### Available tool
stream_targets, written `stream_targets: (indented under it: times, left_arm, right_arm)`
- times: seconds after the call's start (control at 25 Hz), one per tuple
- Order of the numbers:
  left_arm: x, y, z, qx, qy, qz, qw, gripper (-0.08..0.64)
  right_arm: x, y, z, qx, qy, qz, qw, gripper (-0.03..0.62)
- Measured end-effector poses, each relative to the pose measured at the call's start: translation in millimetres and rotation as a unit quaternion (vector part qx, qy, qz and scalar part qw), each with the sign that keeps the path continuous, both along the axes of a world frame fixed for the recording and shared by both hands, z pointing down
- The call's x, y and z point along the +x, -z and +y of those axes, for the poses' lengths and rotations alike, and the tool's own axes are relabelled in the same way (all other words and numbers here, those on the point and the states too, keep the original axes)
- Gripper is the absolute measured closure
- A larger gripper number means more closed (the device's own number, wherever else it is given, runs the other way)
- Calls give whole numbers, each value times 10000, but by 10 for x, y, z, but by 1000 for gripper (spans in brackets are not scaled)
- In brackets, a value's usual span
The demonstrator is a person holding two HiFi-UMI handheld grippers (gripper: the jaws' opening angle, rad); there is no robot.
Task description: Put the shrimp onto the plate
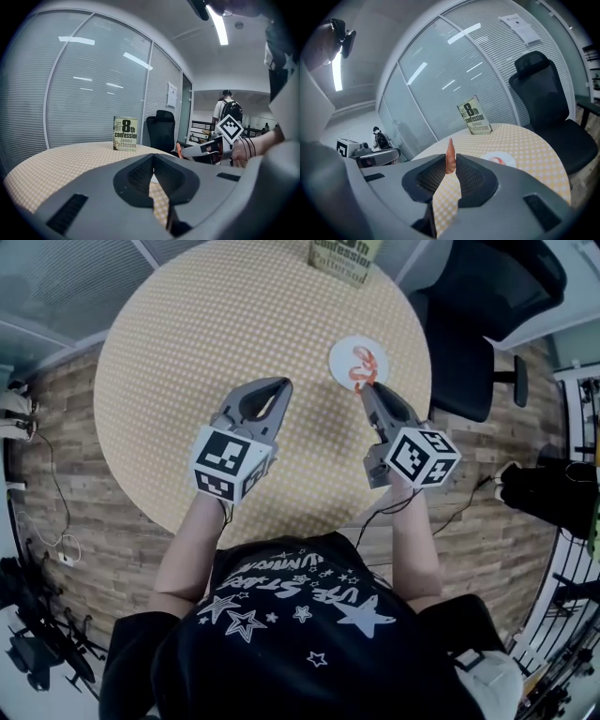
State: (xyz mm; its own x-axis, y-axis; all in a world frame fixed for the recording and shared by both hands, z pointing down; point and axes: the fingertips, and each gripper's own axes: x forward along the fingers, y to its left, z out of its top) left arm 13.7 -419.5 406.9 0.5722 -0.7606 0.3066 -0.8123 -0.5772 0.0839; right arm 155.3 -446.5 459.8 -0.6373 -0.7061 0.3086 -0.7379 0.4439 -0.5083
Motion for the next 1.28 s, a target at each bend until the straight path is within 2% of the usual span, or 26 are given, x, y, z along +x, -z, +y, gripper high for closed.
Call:
stream_targets:
  times: [0.56,0.88,1.28]
  left_arm:
    - [37,-331,-551,-313,44,8,9995,552]
    - [36,-527,-730,-470,39,-1,9989,552]
    - [15,-743,-827,-651,77,-26,9978,552]
  right_arm:
    - [-41,-449,-594,-377,-47,157,9992,517]
    - [-129,-726,-806,-602,157,745,9953,517]
    - [-180,-1082,-982,-953,191,1008,9901,517]
